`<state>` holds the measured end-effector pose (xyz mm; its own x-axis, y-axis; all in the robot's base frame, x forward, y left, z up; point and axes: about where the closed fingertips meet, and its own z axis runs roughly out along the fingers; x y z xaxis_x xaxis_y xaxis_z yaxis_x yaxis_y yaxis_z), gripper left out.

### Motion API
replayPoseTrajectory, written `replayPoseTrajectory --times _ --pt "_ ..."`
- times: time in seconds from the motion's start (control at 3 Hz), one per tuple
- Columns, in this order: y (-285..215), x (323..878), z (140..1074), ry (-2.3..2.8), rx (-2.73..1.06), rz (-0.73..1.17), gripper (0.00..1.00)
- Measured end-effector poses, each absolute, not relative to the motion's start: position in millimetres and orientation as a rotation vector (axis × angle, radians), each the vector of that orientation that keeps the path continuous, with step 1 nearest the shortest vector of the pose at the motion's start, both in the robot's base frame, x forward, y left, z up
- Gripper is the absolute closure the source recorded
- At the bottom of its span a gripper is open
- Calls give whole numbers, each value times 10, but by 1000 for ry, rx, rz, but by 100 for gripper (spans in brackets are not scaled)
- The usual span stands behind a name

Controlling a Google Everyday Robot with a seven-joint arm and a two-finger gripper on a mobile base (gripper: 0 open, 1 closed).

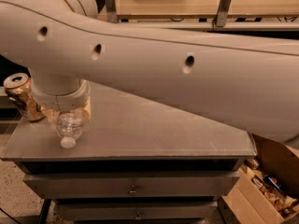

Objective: Move water bottle near orange can

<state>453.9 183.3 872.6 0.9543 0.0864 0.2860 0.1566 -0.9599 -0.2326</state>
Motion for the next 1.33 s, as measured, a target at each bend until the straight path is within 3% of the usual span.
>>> replayPoseTrajectory --times 0.67,1.0,1.33 --pt "2185 4691 8492 -231 -2840 -213 100" --pt "2291 4780 8466 -226 -2798 -168 83" --pt "2338 4833 8521 -207 -2748 -173 59"
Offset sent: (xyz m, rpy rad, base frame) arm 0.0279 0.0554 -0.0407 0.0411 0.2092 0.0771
